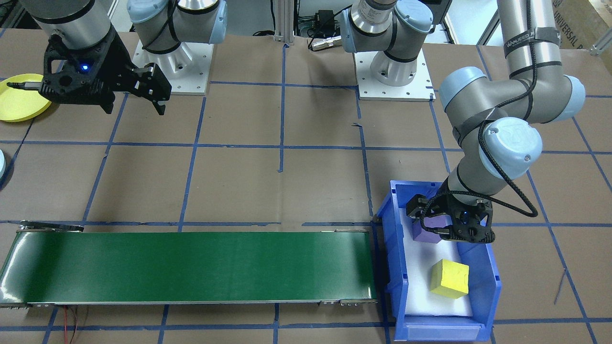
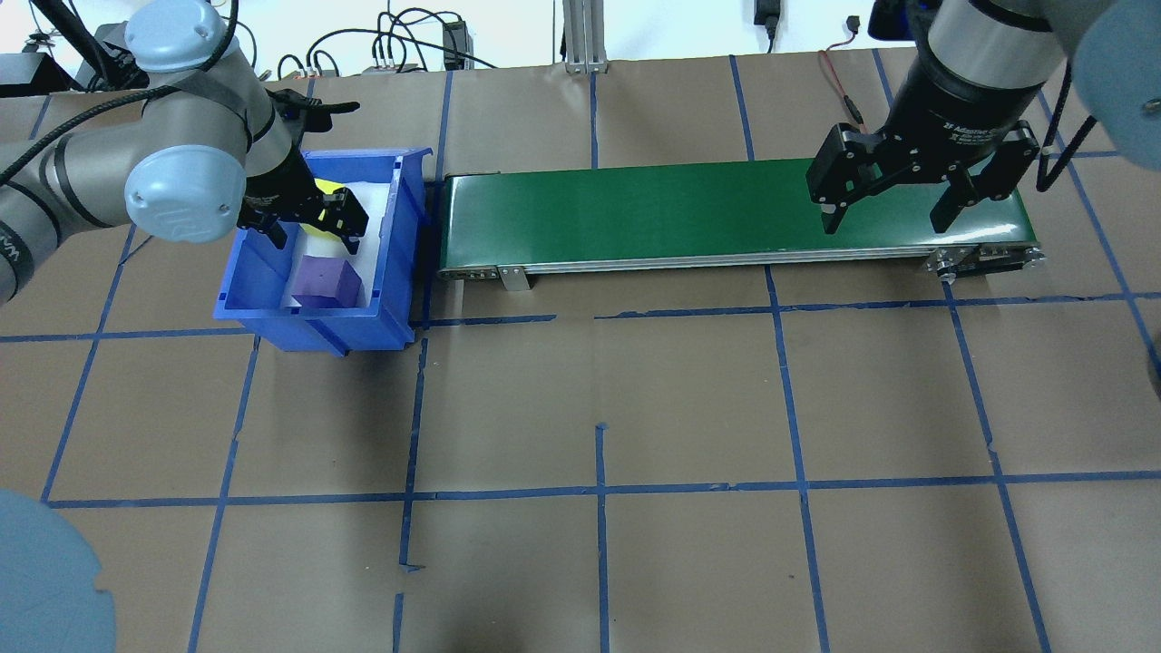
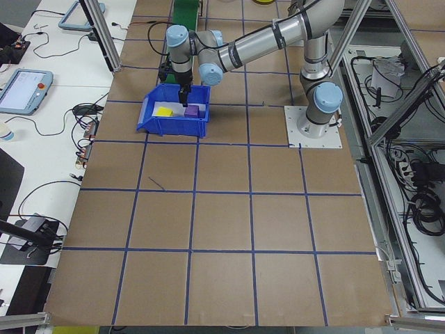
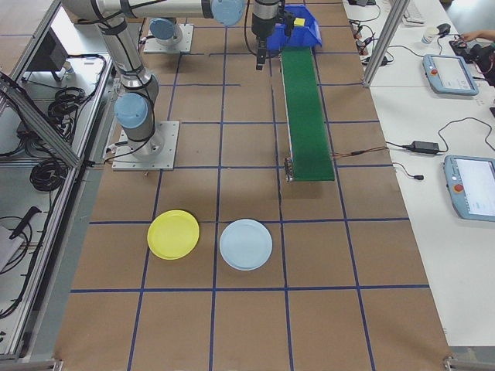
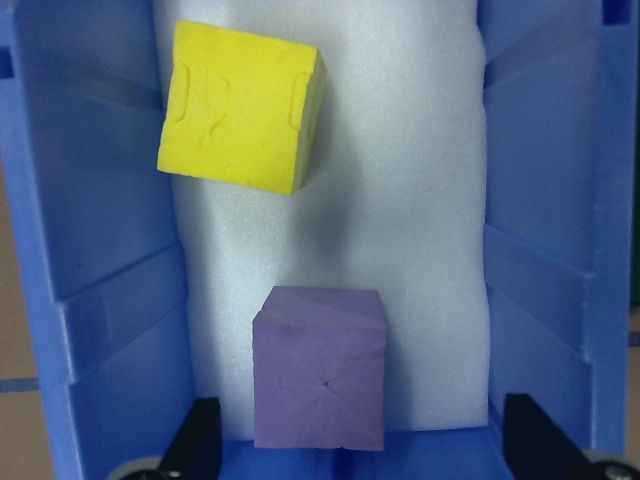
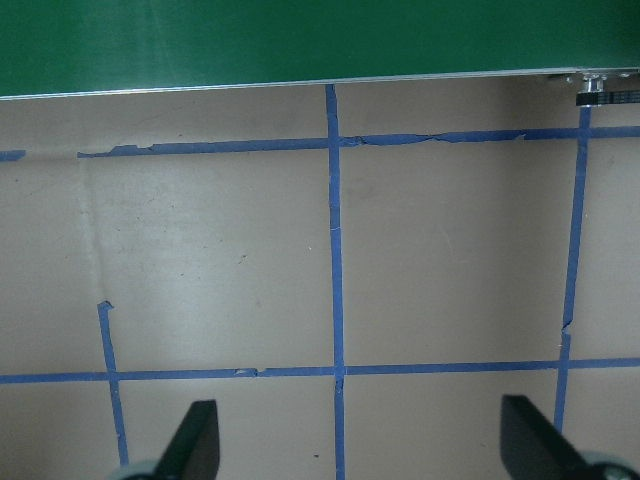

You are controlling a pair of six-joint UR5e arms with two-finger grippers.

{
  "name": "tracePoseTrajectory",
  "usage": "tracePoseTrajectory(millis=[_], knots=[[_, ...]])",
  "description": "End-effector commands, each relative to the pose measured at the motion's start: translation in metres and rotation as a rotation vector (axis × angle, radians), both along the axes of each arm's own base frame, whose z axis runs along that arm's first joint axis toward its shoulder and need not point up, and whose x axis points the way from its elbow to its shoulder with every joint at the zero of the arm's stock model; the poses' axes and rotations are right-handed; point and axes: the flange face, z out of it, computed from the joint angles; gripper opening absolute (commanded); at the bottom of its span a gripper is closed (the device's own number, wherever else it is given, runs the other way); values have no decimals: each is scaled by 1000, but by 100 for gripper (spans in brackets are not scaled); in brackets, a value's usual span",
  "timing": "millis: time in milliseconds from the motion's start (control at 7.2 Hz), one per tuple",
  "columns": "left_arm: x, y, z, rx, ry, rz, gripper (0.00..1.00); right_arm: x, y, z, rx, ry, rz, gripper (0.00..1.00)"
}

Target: Move block left to right into plate

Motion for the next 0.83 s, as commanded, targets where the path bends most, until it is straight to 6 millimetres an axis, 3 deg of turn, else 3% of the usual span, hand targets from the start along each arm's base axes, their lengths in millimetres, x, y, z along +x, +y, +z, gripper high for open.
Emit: tracePoseTrajectory(millis=[0,278,694], knots=[[2,0,-7,11,-2,-25,100,0,0,0,1,0,0,100],[3,-2,-23,41,-4,-36,100,0,0,0,-1,0,0,100],[3,3,-32,60,-3,-39,100,0,0,0,-1,0,0,100]])
